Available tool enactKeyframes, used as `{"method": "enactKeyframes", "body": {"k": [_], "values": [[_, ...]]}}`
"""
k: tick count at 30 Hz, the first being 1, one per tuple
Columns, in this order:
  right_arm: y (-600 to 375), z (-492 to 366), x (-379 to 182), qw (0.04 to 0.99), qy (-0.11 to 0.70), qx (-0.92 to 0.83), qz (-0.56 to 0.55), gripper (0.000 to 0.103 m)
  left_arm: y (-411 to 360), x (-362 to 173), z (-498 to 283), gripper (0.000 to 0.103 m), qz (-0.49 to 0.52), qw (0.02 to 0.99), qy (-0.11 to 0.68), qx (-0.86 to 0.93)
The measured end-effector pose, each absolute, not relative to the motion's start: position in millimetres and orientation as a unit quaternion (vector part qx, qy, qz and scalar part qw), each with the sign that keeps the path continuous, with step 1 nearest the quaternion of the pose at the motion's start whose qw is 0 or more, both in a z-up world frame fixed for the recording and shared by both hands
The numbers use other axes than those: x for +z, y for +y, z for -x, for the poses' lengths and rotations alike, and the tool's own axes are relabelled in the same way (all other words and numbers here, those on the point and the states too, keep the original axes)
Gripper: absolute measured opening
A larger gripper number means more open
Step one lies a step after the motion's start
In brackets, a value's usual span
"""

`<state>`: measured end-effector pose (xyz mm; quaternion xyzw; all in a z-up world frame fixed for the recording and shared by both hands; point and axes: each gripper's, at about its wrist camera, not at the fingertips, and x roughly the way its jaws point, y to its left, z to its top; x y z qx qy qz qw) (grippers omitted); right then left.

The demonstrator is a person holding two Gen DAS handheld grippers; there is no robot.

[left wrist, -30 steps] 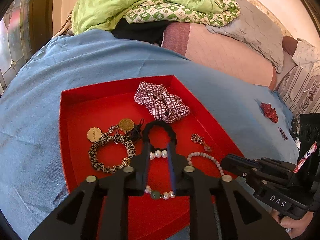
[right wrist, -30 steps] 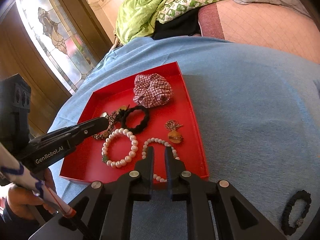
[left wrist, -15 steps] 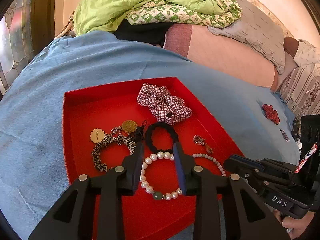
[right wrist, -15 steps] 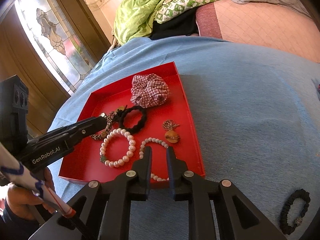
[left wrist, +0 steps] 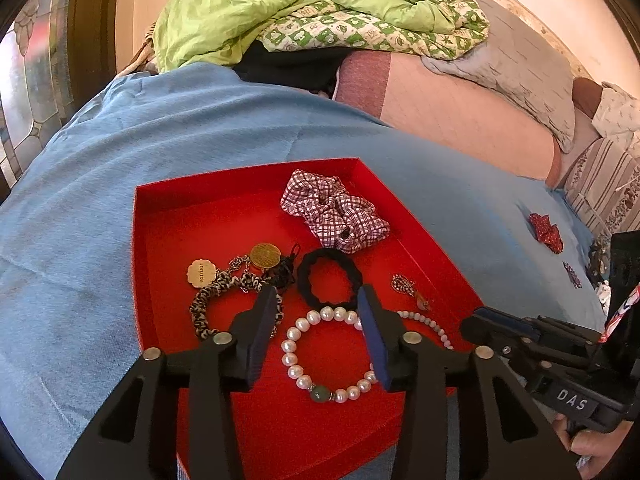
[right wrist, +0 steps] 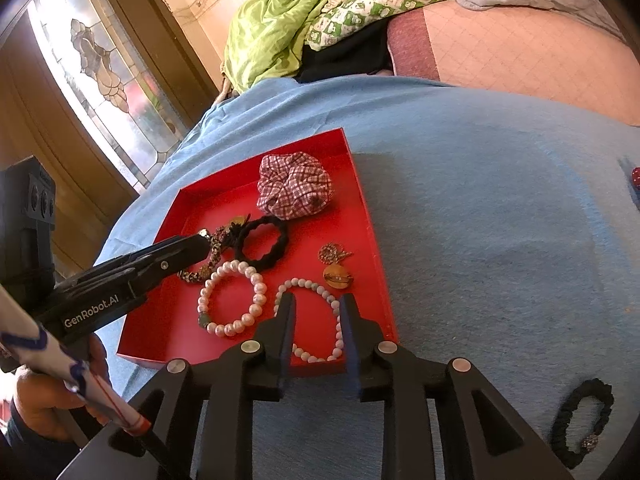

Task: Organize jewelry
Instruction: 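Open the left tool to release the large pearl bracelet while the right releases its bracelet, then move back to the pile and grasp the black beaded bracelet with the right tool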

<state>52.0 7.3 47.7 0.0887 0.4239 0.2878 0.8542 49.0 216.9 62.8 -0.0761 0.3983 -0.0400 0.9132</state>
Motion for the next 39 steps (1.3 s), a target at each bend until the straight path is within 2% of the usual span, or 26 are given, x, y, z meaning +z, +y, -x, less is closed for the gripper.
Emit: {"method": "enactKeyframes", "body": {"k": [3, 14, 19, 27, 37, 39], "values": [[2.0, -52.4, 50.8, 0.855, 0.421, 0.287, -0.096, 0.025, 217.6, 64.7, -48.2, 0.049, 0.08, 0.915, 0.393, -0.035], [-32.4, -52.0, 70.0, 0.861, 0.405, 0.279, -0.127, 0.026, 205.9, 69.4, -48.6, 0.05, 0.087, 0.916, 0.387, -0.051], [-81.1, -48.4, 74.0, 0.871, 0.406, 0.242, -0.134, 0.025, 172.4, 75.5, -46.8, 0.05, 0.058, 0.917, 0.383, -0.095], [-156.1, -43.2, 47.3, 0.86, 0.466, 0.165, -0.126, 0.025, 96.8, 77.7, -36.2, 0.05, 0.028, 0.892, 0.391, -0.223], [-157.9, -29.2, 17.1, 0.85, 0.503, 0.145, -0.061, 0.026, 36.3, 55.7, -21.9, 0.05, -0.033, 0.853, 0.43, -0.294], [-150.2, -28.4, 19.7, 0.856, 0.494, 0.147, -0.025, 0.021, 27.1, 53.2, -18.2, 0.05, -0.045, 0.847, 0.432, -0.306]]}}
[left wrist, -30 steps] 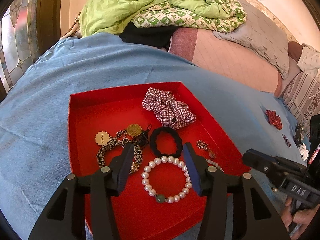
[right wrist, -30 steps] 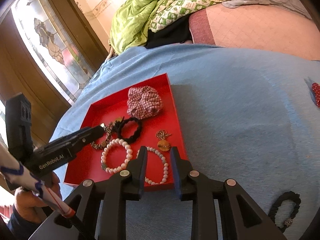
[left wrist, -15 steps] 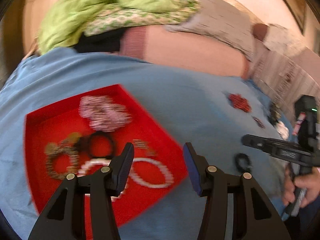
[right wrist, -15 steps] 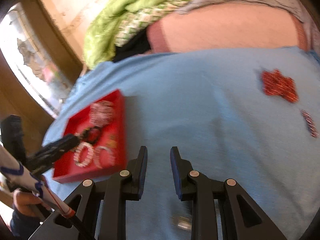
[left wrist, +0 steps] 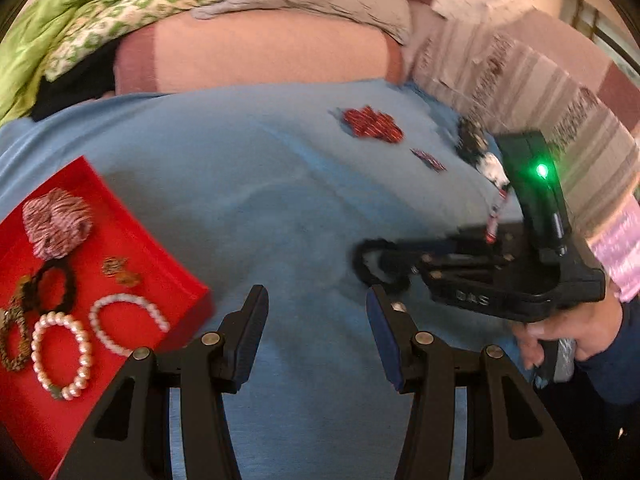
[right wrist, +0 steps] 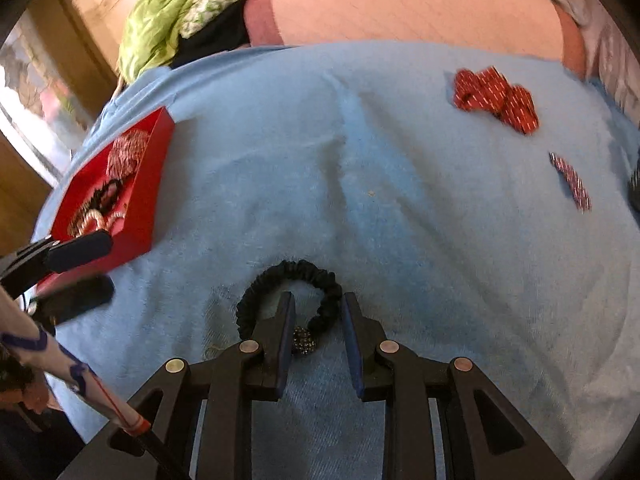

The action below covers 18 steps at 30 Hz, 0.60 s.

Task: Organize jewelry
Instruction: 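Move back to the pile and grasp the black beaded bracelet with the right tool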

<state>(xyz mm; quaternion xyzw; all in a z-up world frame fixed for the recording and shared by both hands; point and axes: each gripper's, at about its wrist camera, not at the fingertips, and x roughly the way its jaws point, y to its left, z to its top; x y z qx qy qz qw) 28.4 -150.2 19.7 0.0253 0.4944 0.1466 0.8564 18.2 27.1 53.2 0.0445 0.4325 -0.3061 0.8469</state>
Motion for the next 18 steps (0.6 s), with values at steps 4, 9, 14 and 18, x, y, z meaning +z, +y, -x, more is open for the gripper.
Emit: {"method": "enactKeyframes", "body": {"k": [4, 9, 14, 18], "values": [[-158.9, -29.3, 25.8, 0.865, 0.482, 0.136, -0.037, 0.007, 5.7, 44.6, -10.8, 0.05, -0.06, 0.821, 0.448, -0.349], [-177.4, -29.0, 41.1, 0.876, 0.461, 0.128, -0.062, 0.007, -18.3, 35.2, -2.0, 0.05, -0.09, 0.811, 0.45, -0.364], [-191.2, -29.4, 50.6, 0.881, 0.447, 0.126, -0.09, 0.007, -38.9, 28.3, -3.4, 0.049, -0.101, 0.815, 0.437, -0.366], [-190.3, -30.0, 51.1, 0.881, 0.445, 0.128, -0.096, 0.007, -52.2, 17.9, -5.3, 0.026, -0.117, 0.802, 0.45, -0.374]]}}
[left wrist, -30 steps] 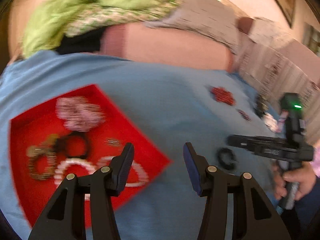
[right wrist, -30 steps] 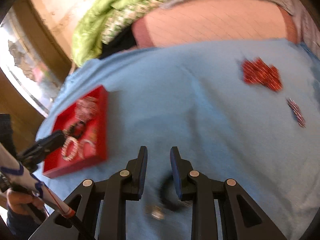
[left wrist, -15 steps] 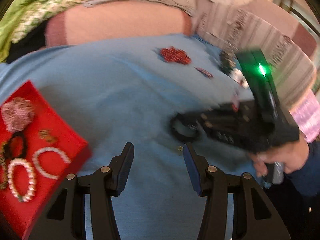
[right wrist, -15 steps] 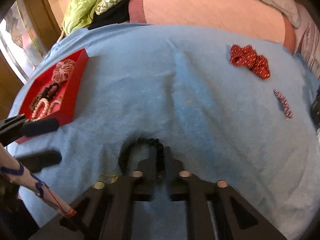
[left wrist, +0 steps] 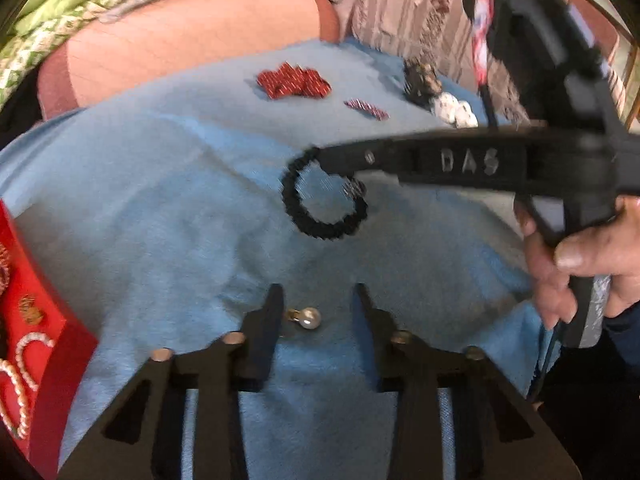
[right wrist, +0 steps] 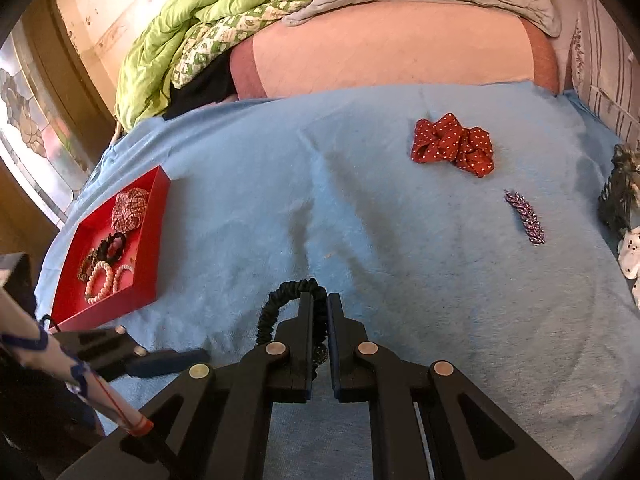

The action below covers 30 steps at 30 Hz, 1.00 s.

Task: Organize jewelry
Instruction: 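Move back to the pile and grasp the black beaded bracelet with the right tool, then grasp the pearl drop earring with the left tool, then carry the pearl earring with the left tool while the right carries the black bracelet to the tray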

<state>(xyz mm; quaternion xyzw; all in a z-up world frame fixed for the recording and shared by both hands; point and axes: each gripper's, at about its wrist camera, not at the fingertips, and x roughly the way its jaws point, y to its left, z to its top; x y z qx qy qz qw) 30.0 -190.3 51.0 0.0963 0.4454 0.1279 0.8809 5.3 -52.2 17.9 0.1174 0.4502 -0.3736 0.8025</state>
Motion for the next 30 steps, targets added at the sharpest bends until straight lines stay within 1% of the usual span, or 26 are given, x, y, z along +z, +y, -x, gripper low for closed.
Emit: {"method": "enactKeyframes", "body": {"k": [3, 4, 5, 11, 18, 24, 30], "values": [[-192.8, -29.2, 52.5, 0.881, 0.444, 0.132, -0.099, 0.007, -56.3, 14.6, -1.4, 0.024, -0.14, 0.805, 0.444, -0.368], [-193.9, -29.3, 53.4, 0.881, 0.443, 0.134, -0.101, 0.007, -56.4, 13.8, -1.2, 0.016, -0.146, 0.808, 0.444, -0.36], [-194.0, -29.5, 54.5, 0.881, 0.441, 0.136, -0.104, 0.007, -55.5, 13.1, -2.4, 0.013, -0.15, 0.813, 0.443, -0.347], [-190.2, -28.4, 64.1, 0.887, 0.426, 0.144, -0.106, 0.007, -40.4, 22.3, -9.4, 0.013, -0.111, 0.822, 0.435, -0.35], [-190.8, -26.5, 75.9, 0.895, 0.404, 0.149, -0.117, 0.007, -5.9, 59.4, -17.1, 0.013, -0.04, 0.86, 0.375, -0.343], [-178.1, -24.9, 83.1, 0.9, 0.388, 0.167, -0.111, 0.007, 23.8, 83.4, -22.9, 0.013, -0.007, 0.886, 0.338, -0.317], [-158.8, -23.4, 91.2, 0.902, 0.375, 0.19, -0.102, 0.007, 46.0, 90.7, -28.3, 0.013, -0.001, 0.898, 0.331, -0.289]]}}
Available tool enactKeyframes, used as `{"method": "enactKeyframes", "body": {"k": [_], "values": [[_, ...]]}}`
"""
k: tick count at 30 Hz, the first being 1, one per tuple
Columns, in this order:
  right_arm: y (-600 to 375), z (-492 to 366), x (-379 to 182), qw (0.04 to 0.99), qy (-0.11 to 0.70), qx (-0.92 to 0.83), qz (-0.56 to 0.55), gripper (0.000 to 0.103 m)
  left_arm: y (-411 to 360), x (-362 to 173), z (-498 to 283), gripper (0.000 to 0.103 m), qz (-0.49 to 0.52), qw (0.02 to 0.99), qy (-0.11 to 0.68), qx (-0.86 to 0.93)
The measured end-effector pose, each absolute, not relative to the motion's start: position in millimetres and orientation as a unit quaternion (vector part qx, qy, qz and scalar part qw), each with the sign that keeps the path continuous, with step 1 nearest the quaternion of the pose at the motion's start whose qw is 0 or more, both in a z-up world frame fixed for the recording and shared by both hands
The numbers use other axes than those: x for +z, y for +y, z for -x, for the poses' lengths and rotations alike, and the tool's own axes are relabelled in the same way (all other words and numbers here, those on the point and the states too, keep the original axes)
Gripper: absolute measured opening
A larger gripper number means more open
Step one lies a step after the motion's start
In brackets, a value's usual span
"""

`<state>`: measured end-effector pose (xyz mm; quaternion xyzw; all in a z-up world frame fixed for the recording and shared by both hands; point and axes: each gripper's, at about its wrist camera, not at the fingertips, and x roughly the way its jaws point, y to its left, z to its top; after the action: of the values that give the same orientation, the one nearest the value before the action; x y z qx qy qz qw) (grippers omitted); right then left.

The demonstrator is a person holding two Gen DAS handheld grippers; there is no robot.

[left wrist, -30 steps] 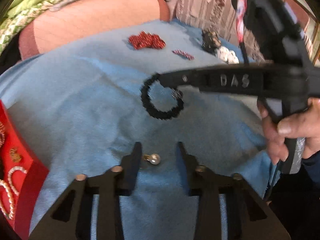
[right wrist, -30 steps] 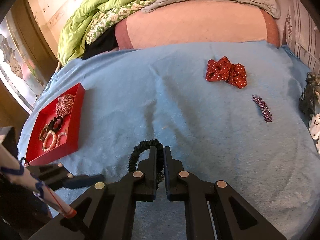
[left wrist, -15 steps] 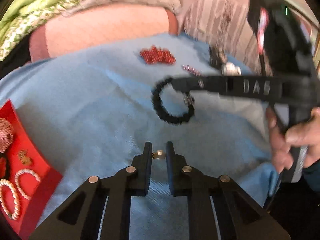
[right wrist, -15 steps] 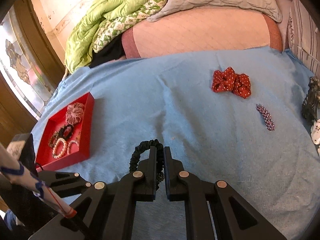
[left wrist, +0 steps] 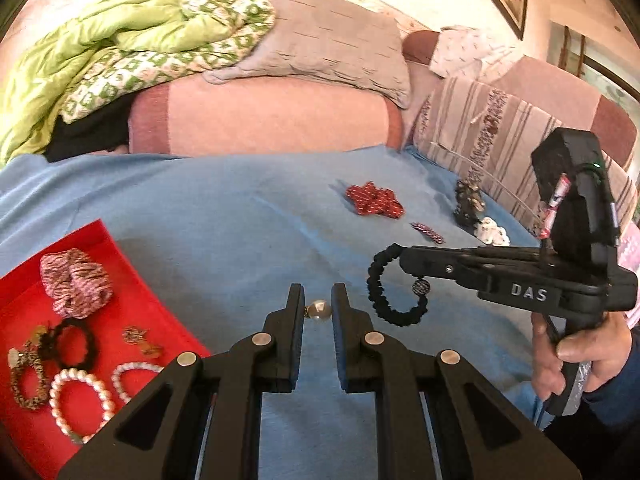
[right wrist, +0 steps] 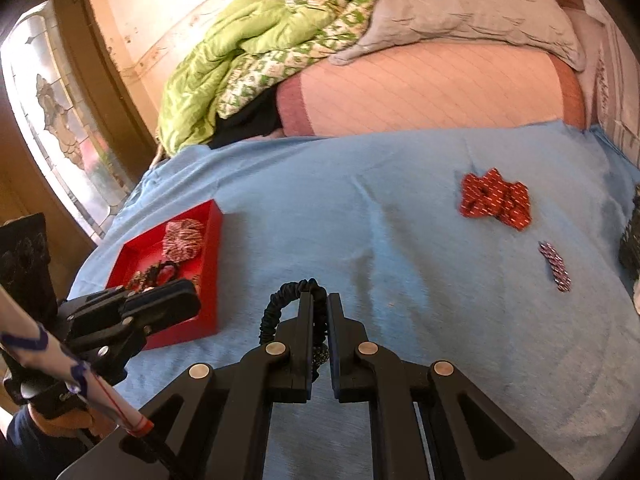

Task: Organize jewelry
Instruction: 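Carry the pearl earring with the left tool while the right carries the black bracelet to the tray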

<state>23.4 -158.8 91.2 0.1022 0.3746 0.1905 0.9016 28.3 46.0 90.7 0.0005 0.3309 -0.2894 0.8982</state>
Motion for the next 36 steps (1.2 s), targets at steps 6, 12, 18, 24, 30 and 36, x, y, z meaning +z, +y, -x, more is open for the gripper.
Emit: {"method": "enactKeyframes", "body": {"k": [6, 12, 18, 24, 30, 36], "values": [[-128.9, -26.3, 96.2, 0.898, 0.37, 0.218, -0.093, 0.007, 73.3, 91.9, -28.1, 0.013, 0.006, 0.905, 0.332, -0.265], [-91.3, -27.2, 97.3, 0.892, 0.37, 0.245, -0.082, 0.007, 107.0, 94.8, -24.5, 0.013, 0.021, 0.911, 0.334, -0.241], [-52.8, -28.9, 99.0, 0.887, 0.367, 0.27, -0.077, 0.007, 153.9, 98.6, -16.6, 0.013, 0.05, 0.92, 0.333, -0.203], [-18.9, -26.6, 101.0, 0.883, 0.36, 0.292, -0.072, 0.007, 200.8, 102.1, 2.4, 0.013, 0.082, 0.928, 0.328, -0.159], [13.1, -31.1, 94.6, 0.874, 0.369, 0.309, -0.069, 0.007, 234.3, 89.7, 7.9, 0.013, 0.091, 0.926, 0.347, -0.12], [48.6, -38.5, 73.0, 0.864, 0.39, 0.317, -0.042, 0.007, 251.5, 68.6, -1.1, 0.013, 0.096, 0.914, 0.382, -0.093]]}}
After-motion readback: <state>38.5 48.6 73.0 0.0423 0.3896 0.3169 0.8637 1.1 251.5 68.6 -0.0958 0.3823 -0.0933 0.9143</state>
